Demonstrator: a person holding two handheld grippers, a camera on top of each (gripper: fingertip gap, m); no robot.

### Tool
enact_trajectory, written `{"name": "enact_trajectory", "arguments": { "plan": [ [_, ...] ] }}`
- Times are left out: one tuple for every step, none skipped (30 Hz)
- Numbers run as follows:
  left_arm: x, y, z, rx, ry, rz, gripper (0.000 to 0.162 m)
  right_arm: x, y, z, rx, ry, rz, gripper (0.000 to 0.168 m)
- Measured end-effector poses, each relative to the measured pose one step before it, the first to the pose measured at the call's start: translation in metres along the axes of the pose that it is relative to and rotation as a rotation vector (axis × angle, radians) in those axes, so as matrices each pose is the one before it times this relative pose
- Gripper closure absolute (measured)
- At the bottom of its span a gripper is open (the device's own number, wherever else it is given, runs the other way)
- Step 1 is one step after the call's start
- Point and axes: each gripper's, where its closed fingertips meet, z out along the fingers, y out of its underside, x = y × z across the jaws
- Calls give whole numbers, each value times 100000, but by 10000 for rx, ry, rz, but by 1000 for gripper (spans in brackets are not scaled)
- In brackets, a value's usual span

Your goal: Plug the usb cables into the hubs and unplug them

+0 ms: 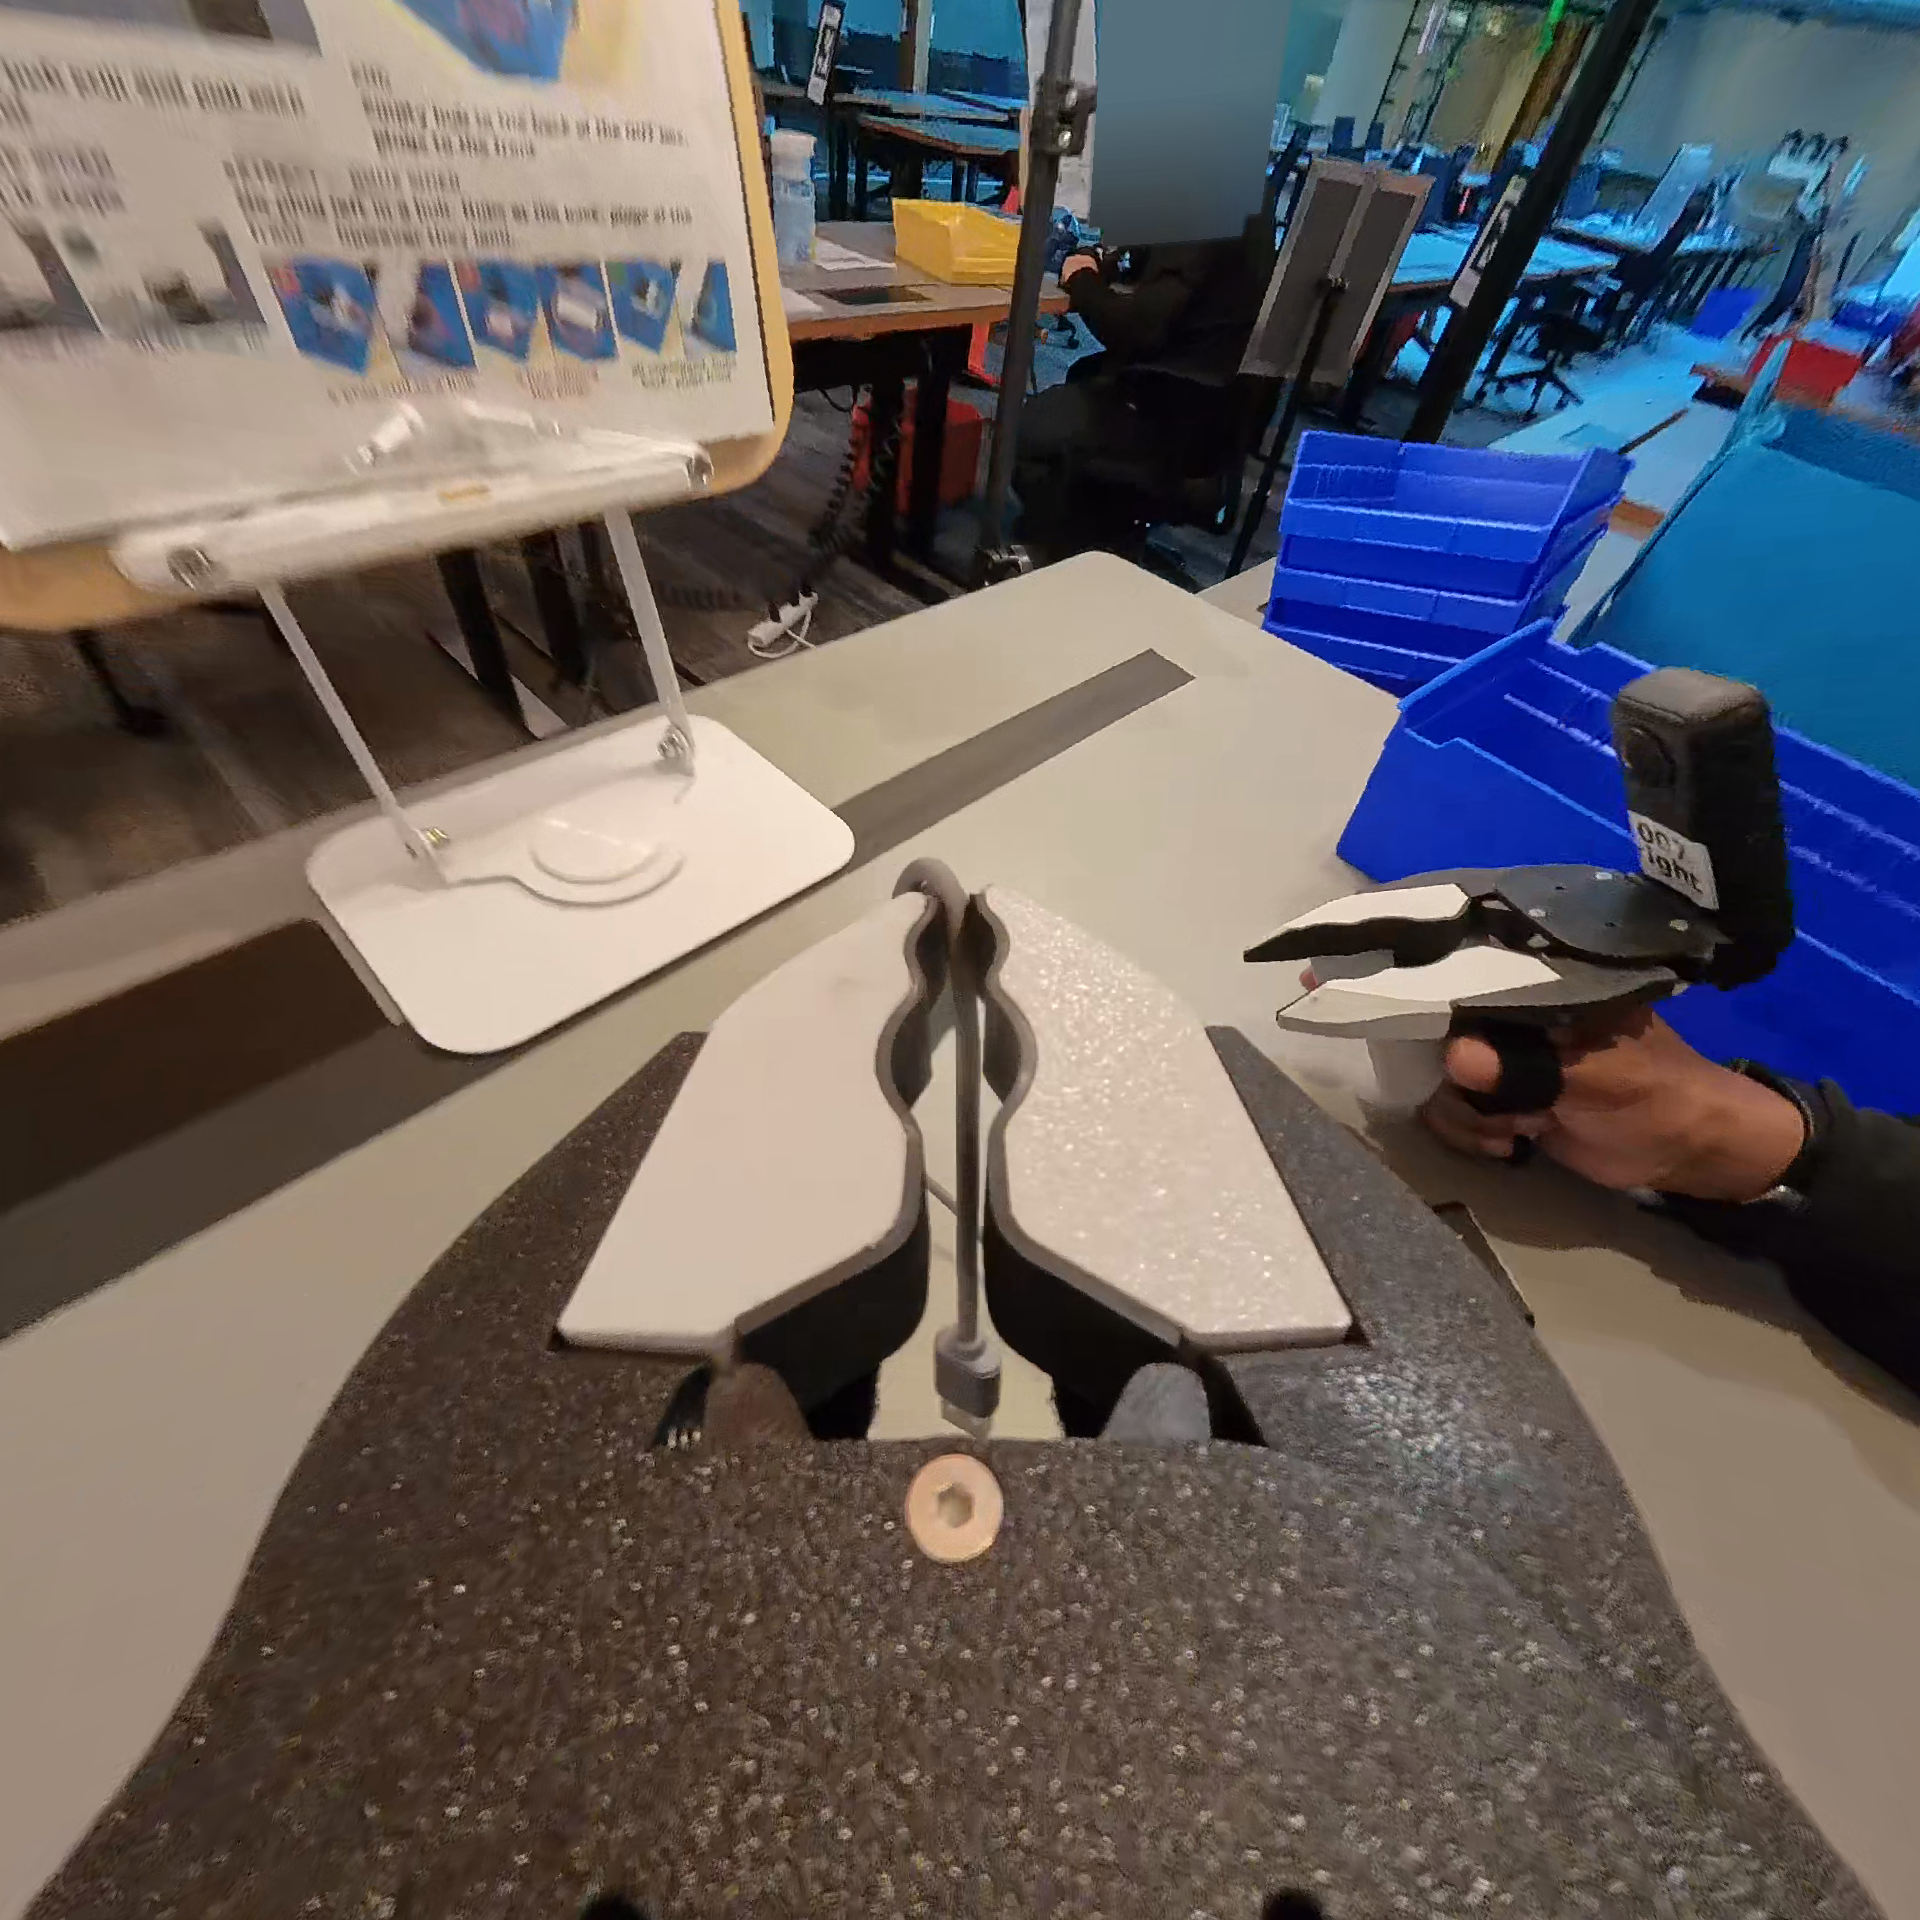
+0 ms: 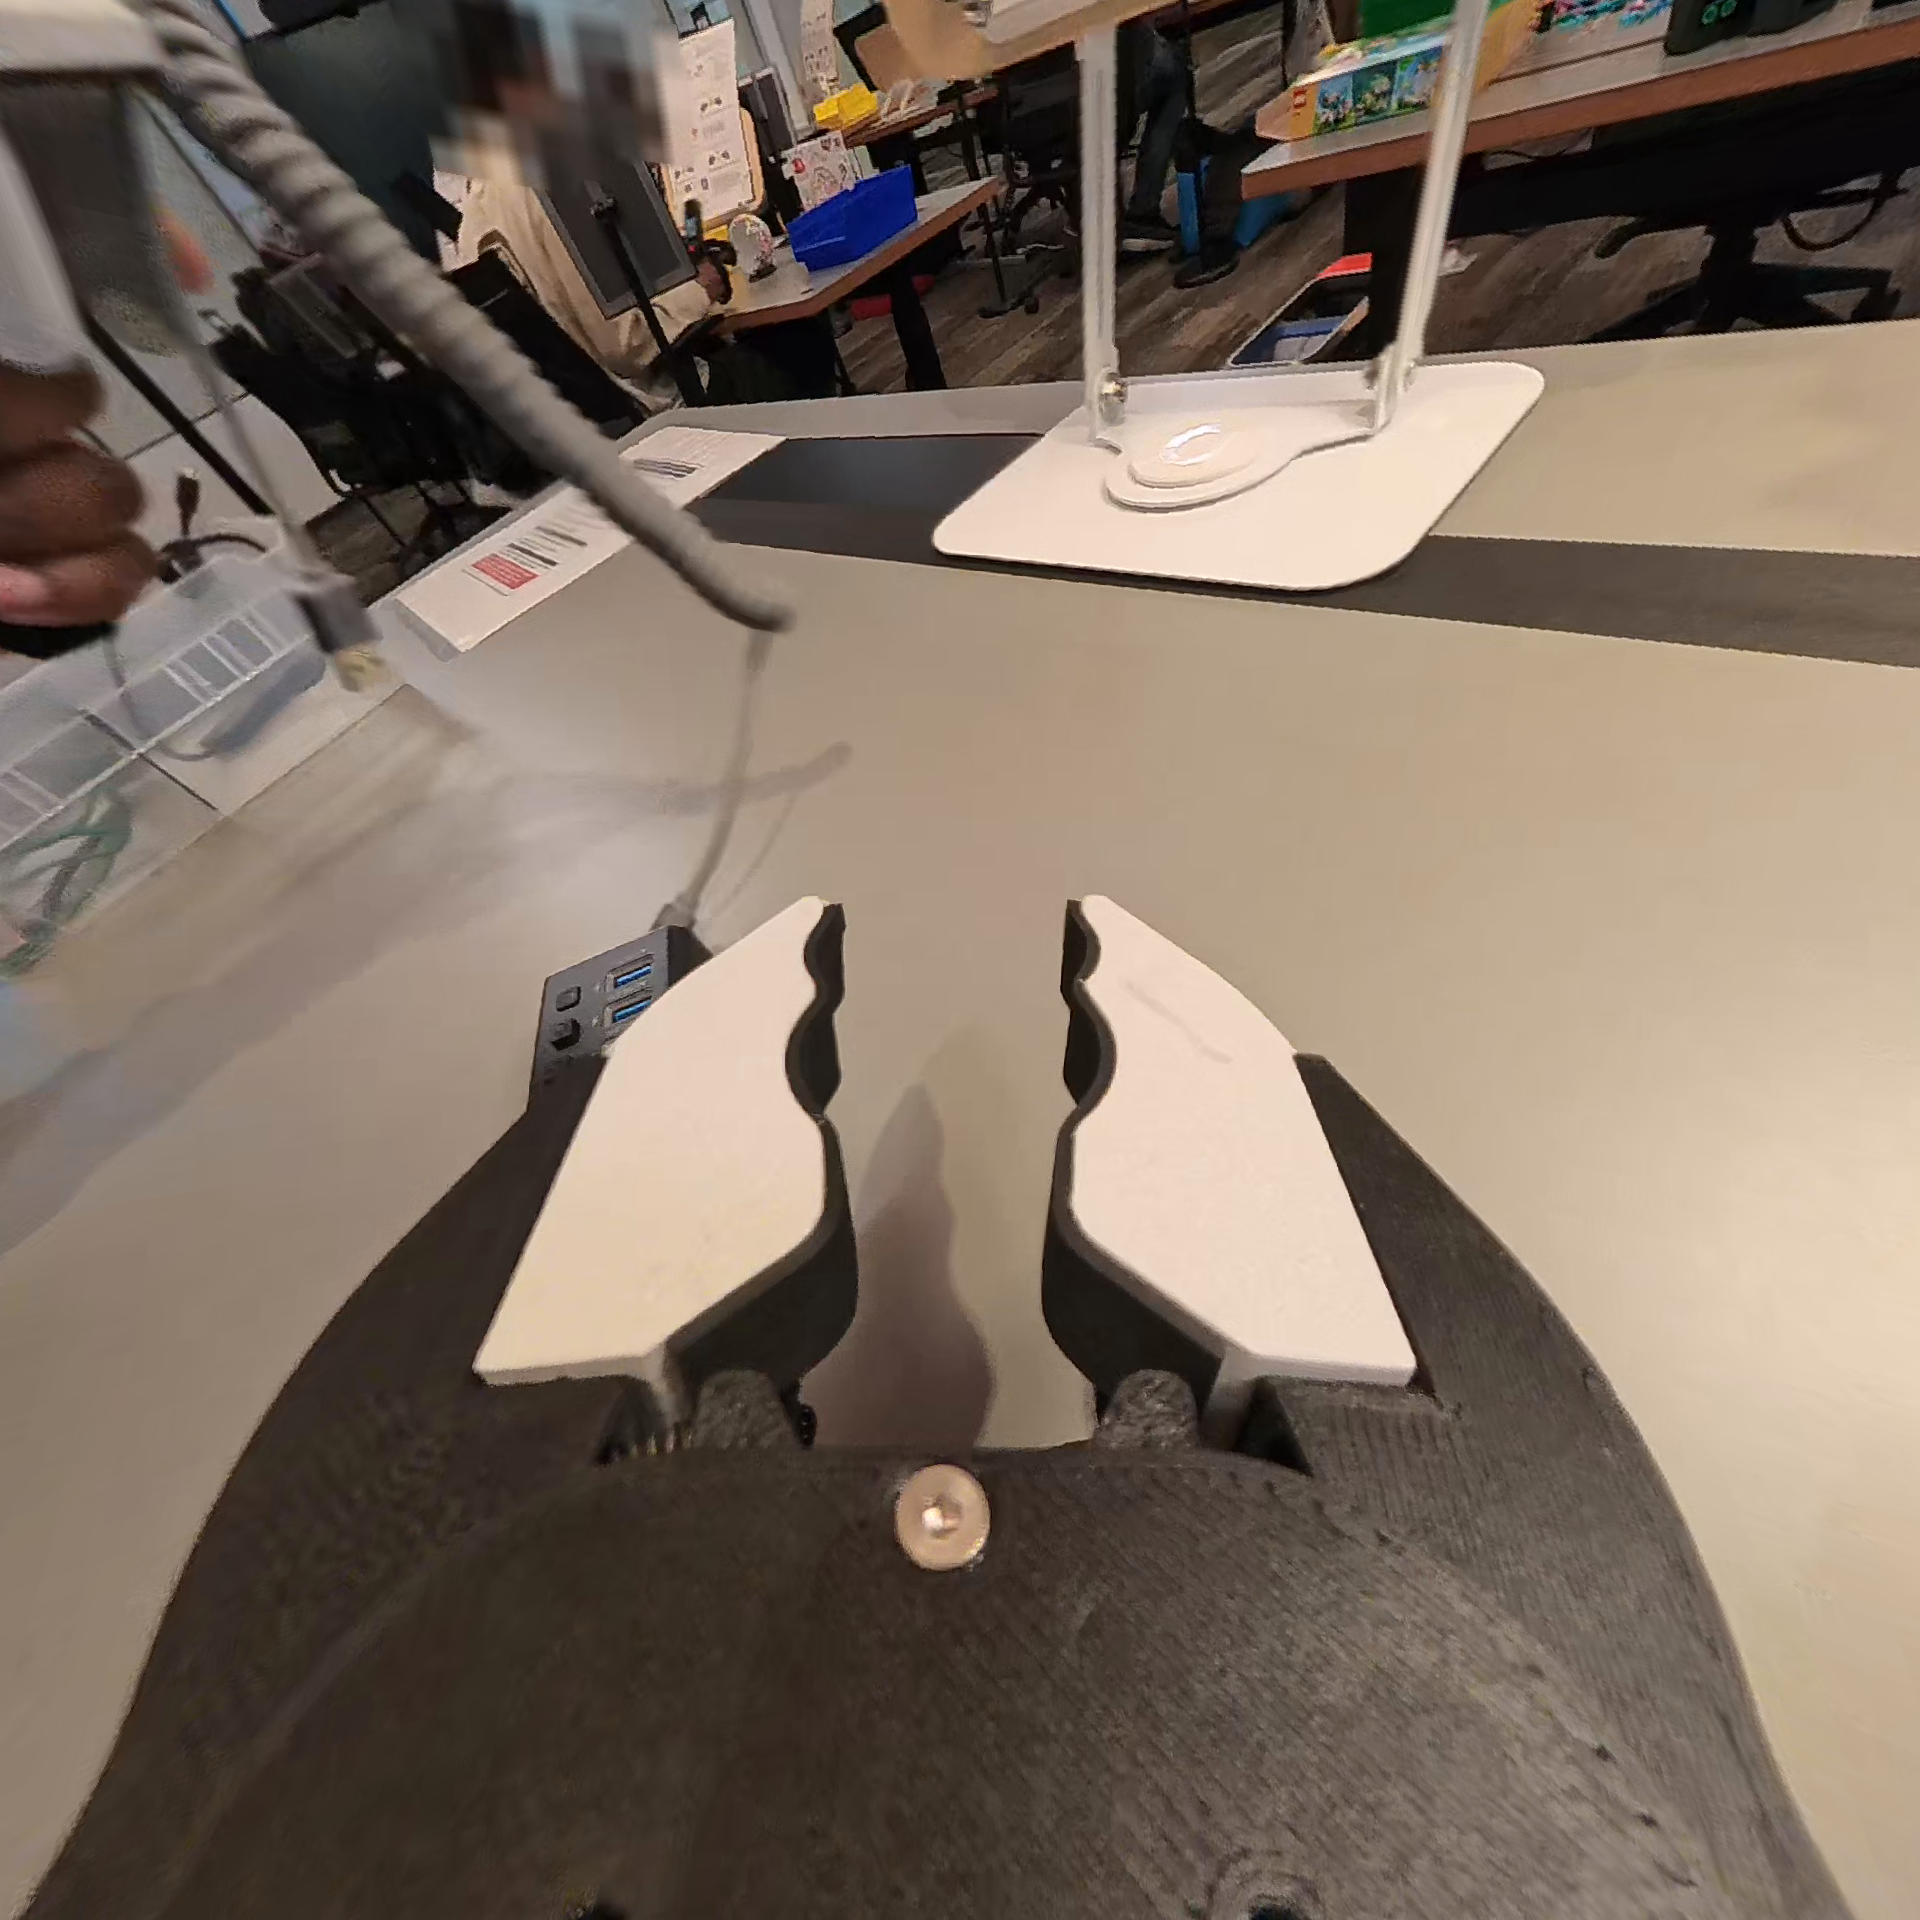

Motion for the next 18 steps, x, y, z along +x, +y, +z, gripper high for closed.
{"name": "enact_trajectory", "arguments": {
  "plan": [
    [-221,809,624,47,82,-389,158,-307,-4,55,8,-76,-170,129],
    [-228,857,558,28,121,-411,158,-348,-25,69,11,-83,-185,129],
    [-281,843,447,32,123,-445,158,-345,-13,74,5,-83,-197,129],
    [-331,695,310,132,141,-524,158,-336,8,93,-13,-71,-200,130],
    [-268,593,159,161,230,-549,158,-323,41,92,-39,-62,-204,130],
    [-385,505,51,188,173,-556,158,-289,63,85,-56,-41,-209,130],
    [-476,458,-20,223,96,-544,158,-267,47,73,-46,-28,-212,131],
    [-401,506,-20,94,134,-495,158,-266,15,69,-29,-17,-218,131],
    [-145,256,-106,146,281,-456,158,-265,36,77,-38,-11,-229,132],
    [-227,22,-180,311,157,-498,158,-300,53,104,-58,-34,-239,132],
    [-216,8,-114,313,105,-491,159,-364,73,131,-72,-65,-228,132],
    [-86,83,-15,257,144,-481,158,-421,95,143,-93,-82,-208,133],
    [105,130,57,191,212,-456,158,-411,128,139,-132,-66,-221,133],
    [177,207,131,77,188,-339,158,-416,123,111,-148,-43,-256,133],
    [118,276,161,-20,47,-122,158,-389,89,76,-138,-1,-290,133],
    [129,288,181,-38,-62,75,158,-410,30,48,-120,3,-320,133],
    [265,291,198,-49,-59,151,158,-448,-10,39,-121,-12,-319,133],
    [413,316,226,-61,-13,132,158,-516,-77,36,-108,-40,-297,134]
  ]
}}
